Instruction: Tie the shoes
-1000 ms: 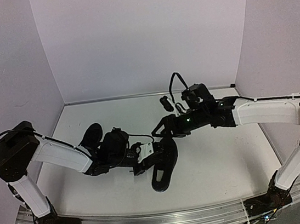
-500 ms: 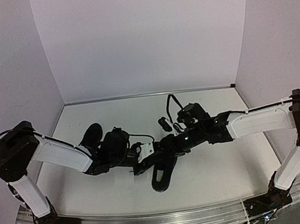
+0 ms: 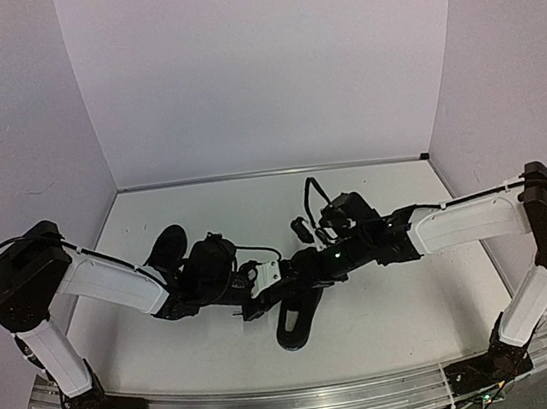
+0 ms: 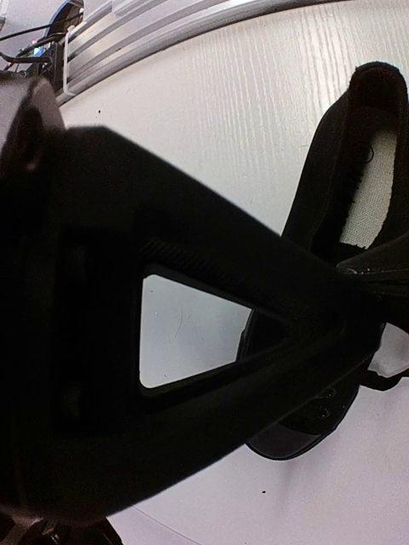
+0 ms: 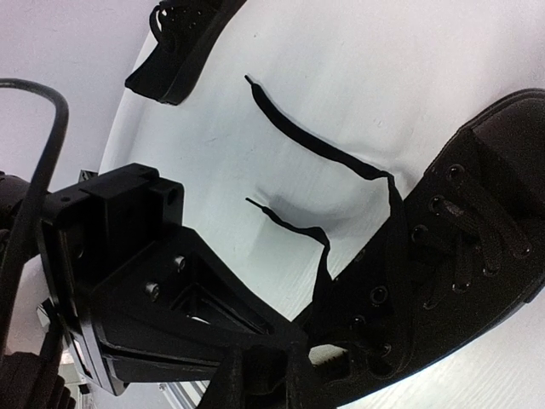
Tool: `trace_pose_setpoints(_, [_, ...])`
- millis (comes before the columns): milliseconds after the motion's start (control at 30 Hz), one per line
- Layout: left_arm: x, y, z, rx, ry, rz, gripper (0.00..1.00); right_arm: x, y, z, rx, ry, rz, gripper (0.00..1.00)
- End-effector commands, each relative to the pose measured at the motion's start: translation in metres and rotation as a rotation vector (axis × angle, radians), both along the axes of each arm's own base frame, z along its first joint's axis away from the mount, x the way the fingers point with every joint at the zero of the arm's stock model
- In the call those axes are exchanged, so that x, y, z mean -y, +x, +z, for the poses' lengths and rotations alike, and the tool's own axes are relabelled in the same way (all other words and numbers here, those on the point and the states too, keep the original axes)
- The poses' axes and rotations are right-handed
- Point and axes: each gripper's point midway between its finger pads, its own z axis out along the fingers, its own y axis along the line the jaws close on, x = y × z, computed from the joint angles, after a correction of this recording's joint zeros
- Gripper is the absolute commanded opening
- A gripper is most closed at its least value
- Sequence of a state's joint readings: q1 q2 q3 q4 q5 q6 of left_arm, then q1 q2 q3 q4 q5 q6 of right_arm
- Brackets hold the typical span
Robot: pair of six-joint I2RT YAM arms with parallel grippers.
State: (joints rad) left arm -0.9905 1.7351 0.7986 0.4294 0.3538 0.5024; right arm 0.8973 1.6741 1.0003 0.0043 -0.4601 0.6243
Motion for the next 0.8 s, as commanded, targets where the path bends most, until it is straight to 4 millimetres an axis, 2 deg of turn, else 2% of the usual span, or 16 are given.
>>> trace_pose_setpoints(0, [0.014, 0.007, 0.032, 0.047, -0.076, 0.002, 0.03, 0.003, 0.007, 0.001, 0.025, -0.012, -0.030, 0.00])
trace_pose_setpoints(100, [0.007, 0.013, 0.031, 0.013, -0.030, 0.050, 0.16, 0.005, 0.009, 0.004, 0.040, -0.017, -0.046, 0.00])
trace_pose_setpoints(167, [-0.001, 0.016, 0.034, -0.015, 0.009, 0.062, 0.29, 0.006, 0.011, 0.005, 0.049, -0.018, -0.054, 0.00])
trace_pose_setpoints(367, [-0.062, 0.056, 0.044, -0.129, 0.076, 0.215, 0.50, 0.012, 0.010, 0.003, 0.050, -0.041, -0.063, 0.00])
trace_pose_setpoints(467, [-0.083, 0.075, 0.019, -0.140, 0.222, 0.308, 0.53, 0.011, 0.010, 0.002, 0.049, -0.042, -0.061, 0.00])
trace_pose_setpoints(600, [-0.102, 0.085, -0.021, -0.263, 0.412, 0.341, 0.55, 0.010, 0.011, 0.004, 0.051, -0.039, -0.059, 0.00])
trace_pose_setpoints(767, [-0.104, 0.088, -0.039, -0.311, 0.474, 0.319, 0.56, 0.011, 0.011, 0.005, 0.053, -0.039, -0.066, 0.00])
